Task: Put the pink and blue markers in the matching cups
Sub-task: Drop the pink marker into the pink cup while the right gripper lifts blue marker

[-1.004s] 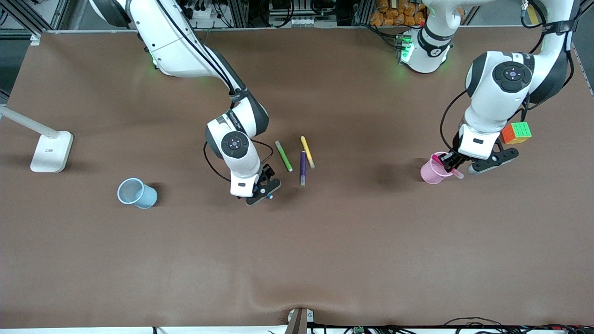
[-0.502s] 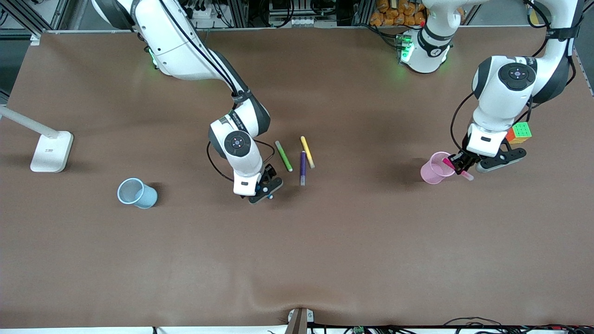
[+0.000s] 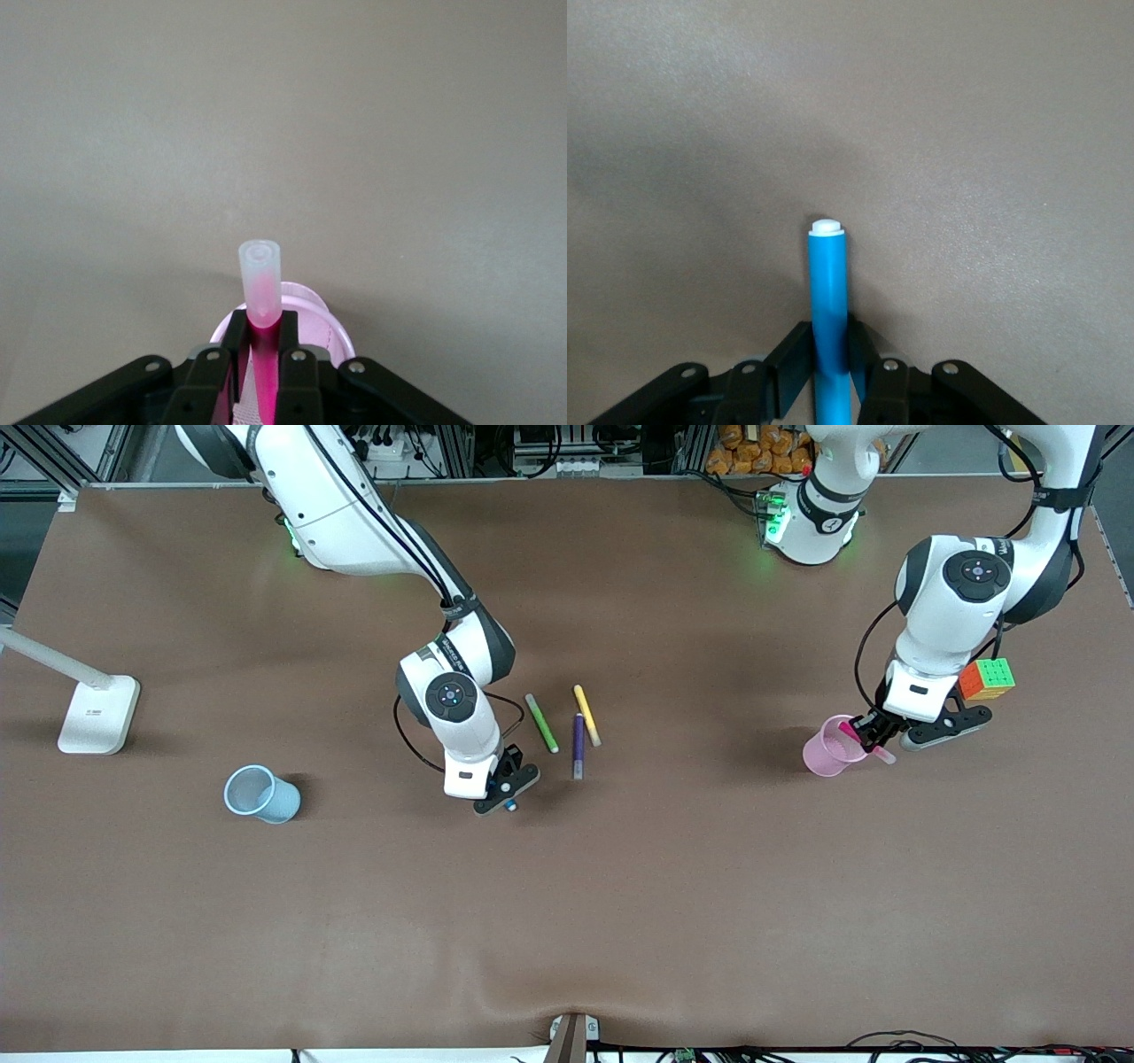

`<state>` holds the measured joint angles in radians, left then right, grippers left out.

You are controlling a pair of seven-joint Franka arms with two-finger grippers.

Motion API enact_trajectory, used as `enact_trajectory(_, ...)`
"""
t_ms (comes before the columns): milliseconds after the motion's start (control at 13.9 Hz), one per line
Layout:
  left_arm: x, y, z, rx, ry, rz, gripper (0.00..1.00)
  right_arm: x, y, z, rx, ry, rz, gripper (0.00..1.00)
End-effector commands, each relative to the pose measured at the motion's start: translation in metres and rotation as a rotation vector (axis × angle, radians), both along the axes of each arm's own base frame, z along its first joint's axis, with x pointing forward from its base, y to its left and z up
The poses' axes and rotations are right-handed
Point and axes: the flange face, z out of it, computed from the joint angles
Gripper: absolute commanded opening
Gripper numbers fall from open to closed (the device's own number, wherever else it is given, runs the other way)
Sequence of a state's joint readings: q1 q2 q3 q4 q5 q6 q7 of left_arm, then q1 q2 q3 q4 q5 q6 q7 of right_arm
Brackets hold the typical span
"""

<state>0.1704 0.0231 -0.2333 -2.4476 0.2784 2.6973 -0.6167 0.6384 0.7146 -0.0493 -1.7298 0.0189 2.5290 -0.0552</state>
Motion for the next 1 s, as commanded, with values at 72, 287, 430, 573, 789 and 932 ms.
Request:
enact_trajectory(72,-0.001,0.000,-0.011,0.001,0.005,-0.016,0.00,-0.002,0.002,0.003,-0.038,0.050,0.022,0.00)
enact_trajectory(287,0.000,0.000,-0.017,-0.003,0.015,-0.007,1.00,0.007,0.003,0.036,-0.112,0.147,0.033,0.00)
enact_trajectory(430,0.004,0.001,-0.007,0.001,0.001,-0.005,1.00,0.009,-0.004,0.046,-0.147,0.191,0.029,0.00)
enact_trajectory(573,0.013,0.000,0.007,0.015,0.004,0.000,1.00,0.011,-0.011,0.057,-0.163,0.217,0.065,0.00)
enact_trajectory(789,0.028,-0.007,0.032,0.049,0.072,0.015,1.00,0.021,-0.032,0.073,-0.191,0.216,0.096,0.00)
enact_trajectory(932,0.032,-0.015,0.051,0.055,0.061,0.012,1.00,0.024,-0.051,0.090,-0.253,0.240,0.127,0.00)
